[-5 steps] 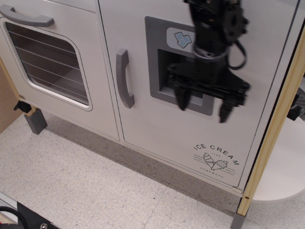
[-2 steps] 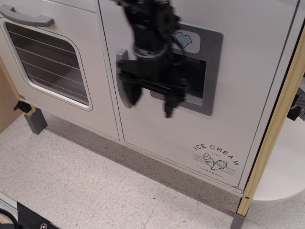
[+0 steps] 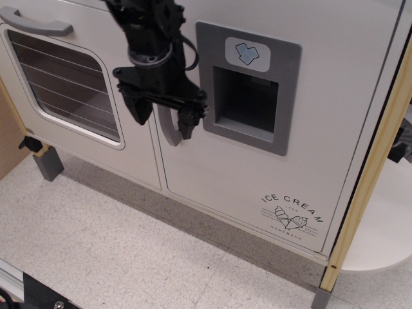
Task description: Open fridge
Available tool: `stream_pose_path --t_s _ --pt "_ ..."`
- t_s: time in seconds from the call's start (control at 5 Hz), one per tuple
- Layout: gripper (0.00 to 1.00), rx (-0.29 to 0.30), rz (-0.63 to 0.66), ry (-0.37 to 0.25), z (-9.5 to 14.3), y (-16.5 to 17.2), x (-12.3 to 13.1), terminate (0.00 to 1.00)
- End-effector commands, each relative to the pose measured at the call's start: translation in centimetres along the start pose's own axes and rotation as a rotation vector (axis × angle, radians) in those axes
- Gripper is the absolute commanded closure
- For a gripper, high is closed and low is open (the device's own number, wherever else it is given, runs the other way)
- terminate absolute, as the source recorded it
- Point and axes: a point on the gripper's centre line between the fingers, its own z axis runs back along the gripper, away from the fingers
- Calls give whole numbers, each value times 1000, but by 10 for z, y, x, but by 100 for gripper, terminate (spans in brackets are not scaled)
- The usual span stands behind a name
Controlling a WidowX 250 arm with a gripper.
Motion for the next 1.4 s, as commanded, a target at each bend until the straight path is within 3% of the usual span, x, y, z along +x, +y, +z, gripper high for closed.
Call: stream_pose_path --t_s 0.0,0.4,1.0,1.2 --pt "0 29 22 -71 2 29 23 0" --pt "0 18 23 -130 4 33 45 0" --pt "0 9 -58 -176 -2 31 55 0" --pt "100 2 -57 -208 -7 33 59 0"
